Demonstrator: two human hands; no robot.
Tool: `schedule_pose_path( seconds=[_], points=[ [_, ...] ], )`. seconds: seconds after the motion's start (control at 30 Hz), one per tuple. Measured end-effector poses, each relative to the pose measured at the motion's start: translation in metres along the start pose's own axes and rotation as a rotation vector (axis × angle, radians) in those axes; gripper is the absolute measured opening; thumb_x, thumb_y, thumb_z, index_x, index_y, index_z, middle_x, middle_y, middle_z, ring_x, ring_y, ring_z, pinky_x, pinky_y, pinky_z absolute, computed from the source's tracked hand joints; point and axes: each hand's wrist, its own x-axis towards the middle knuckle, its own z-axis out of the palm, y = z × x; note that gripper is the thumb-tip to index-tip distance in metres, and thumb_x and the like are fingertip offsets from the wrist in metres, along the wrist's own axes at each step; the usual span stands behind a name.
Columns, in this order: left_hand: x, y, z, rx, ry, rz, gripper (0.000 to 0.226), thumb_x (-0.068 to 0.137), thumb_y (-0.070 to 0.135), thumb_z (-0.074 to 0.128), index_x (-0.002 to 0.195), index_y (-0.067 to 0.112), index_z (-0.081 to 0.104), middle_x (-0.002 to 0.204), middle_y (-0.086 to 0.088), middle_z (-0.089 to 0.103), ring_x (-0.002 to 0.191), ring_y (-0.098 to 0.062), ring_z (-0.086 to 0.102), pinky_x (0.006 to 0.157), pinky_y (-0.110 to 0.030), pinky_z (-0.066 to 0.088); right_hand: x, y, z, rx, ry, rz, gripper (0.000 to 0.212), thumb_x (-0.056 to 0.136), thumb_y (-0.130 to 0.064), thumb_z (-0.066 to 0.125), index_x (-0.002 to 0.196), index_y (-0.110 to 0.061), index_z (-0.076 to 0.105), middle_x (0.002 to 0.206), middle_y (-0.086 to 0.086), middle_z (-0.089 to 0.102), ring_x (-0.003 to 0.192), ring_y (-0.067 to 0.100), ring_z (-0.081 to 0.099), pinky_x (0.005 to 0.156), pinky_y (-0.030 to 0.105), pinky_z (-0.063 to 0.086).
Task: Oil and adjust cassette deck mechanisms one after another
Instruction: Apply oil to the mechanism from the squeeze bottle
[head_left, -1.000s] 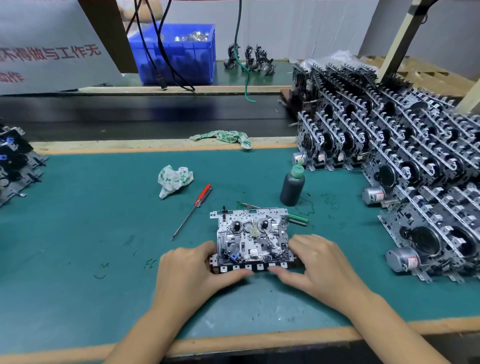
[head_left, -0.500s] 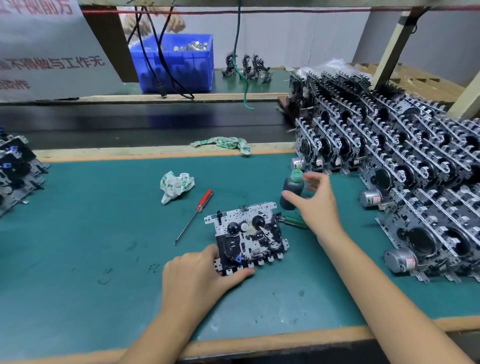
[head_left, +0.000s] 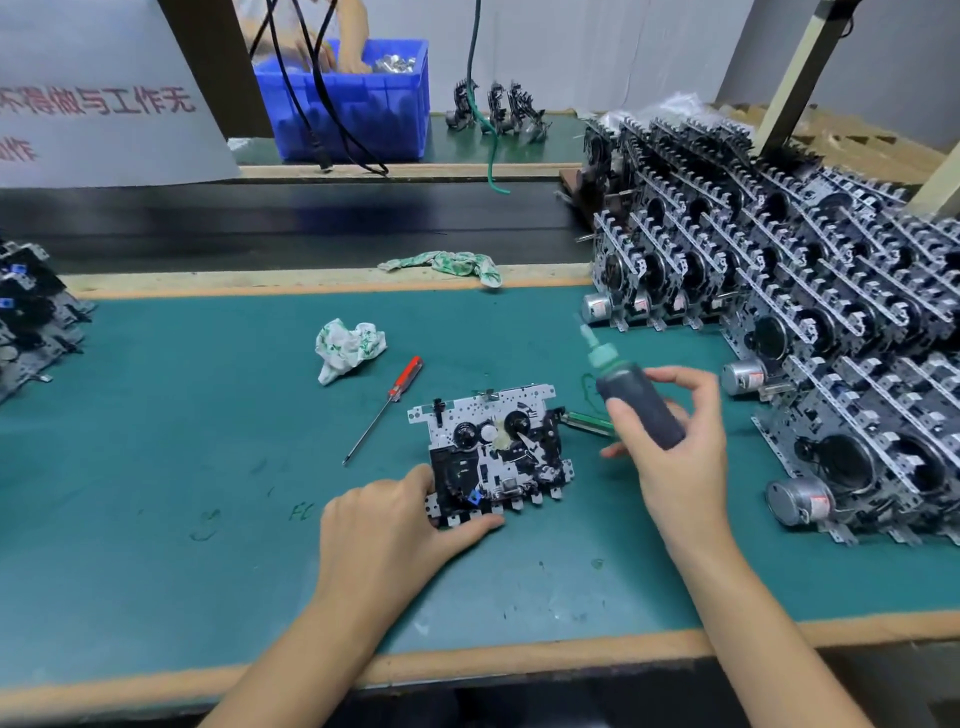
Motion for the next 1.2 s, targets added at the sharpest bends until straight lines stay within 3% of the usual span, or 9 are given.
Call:
schedule_pose_path(
  seconds=[0.1, 0.23, 0.37, 0.6, 1.2],
  points=[
    [-0.001, 0.000, 0.001, -0.013, 0.003, -0.002, 0.070, 0.059, 0.088, 0.051, 0.053, 0.019, 0.060, 0.032, -0.001, 0.043, 0.032, -0.023, 0.048, 0.036, -0.021, 0.026, -0.005, -0.003, 0.000, 0.210, 0.021, 0.057, 0.024, 0.075, -0.009, 0.071, 0.091, -0.021, 0.058, 0.086, -0.002, 0.068, 0.063, 0.007, 0.061, 0.053, 0.020, 0.051],
    [-0.001, 0.001, 0.000, -0.035, 0.030, 0.010, 0.060, 0.061, 0.077, 0.047, 0.055, 0.019, 0.061, 0.033, -0.002, 0.045, 0.033, -0.025, 0.051, 0.037, -0.022, 0.026, -0.007, -0.005, -0.001, 0.544, 0.062, 0.210, 0.023, 0.069, -0.024, 0.064, 0.087, -0.012, 0.056, 0.066, -0.005, 0.062, 0.053, 0.006, 0.054, 0.044, 0.020, 0.047],
    [-0.001, 0.002, 0.000, -0.040, 0.036, 0.013, 0.057, 0.060, 0.075, 0.049, 0.055, 0.019, 0.061, 0.034, -0.003, 0.046, 0.034, -0.025, 0.052, 0.037, -0.023, 0.026, -0.014, -0.005, 0.001, 0.425, 0.031, 0.173, 0.021, 0.078, -0.024, 0.070, 0.081, -0.011, 0.053, 0.059, -0.007, 0.060, 0.052, 0.009, 0.059, 0.037, 0.020, 0.044],
    [-0.001, 0.002, 0.000, -0.045, 0.048, 0.022, 0.058, 0.060, 0.074, 0.050, 0.053, 0.017, 0.059, 0.034, -0.003, 0.046, 0.033, -0.026, 0.051, 0.036, -0.024, 0.027, -0.024, 0.001, 0.009, 0.245, -0.045, -0.034, 0.027, 0.074, -0.038, 0.064, 0.078, -0.015, 0.051, 0.064, -0.008, 0.058, 0.052, 0.014, 0.057, 0.038, 0.022, 0.043],
    [-0.001, 0.000, 0.001, -0.050, 0.056, 0.029, 0.060, 0.062, 0.075, 0.048, 0.054, 0.017, 0.060, 0.034, -0.002, 0.045, 0.033, -0.025, 0.050, 0.036, -0.023, 0.027, -0.024, 0.007, 0.011, 0.144, -0.076, -0.048, 0.027, 0.076, -0.040, 0.065, 0.080, -0.016, 0.053, 0.068, -0.003, 0.060, 0.056, 0.015, 0.059, 0.042, 0.027, 0.048]
  ],
)
